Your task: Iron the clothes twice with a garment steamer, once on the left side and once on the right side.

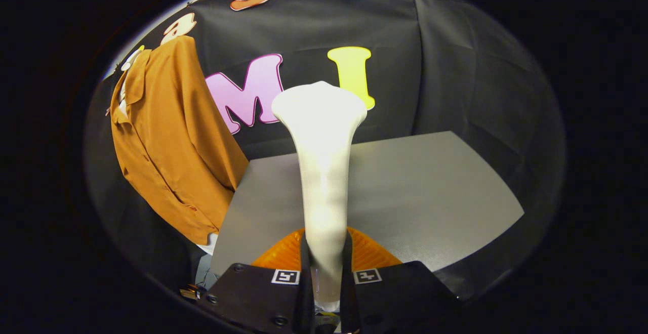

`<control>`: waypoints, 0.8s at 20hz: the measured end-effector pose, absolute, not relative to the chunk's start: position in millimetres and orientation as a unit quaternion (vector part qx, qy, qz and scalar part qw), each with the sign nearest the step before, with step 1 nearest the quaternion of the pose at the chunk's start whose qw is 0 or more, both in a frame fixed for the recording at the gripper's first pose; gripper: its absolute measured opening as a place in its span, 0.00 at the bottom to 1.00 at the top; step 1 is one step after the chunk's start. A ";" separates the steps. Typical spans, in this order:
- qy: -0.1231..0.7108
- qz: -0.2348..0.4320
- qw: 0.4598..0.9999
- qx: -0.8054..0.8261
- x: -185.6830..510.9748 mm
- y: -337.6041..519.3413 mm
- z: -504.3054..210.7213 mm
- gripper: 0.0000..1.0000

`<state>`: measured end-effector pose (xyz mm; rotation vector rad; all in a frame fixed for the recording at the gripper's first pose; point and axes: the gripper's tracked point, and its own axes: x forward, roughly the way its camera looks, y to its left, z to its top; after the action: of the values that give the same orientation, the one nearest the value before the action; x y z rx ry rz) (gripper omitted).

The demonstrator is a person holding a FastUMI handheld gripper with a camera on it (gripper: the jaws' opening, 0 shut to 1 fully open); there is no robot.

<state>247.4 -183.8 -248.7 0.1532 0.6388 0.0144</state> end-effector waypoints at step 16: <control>0.155 0.018 0.987 0.043 165.2 -57.0 -122.1 0.23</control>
<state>165.2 -57.0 -122.1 0.0868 0.3114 0.0367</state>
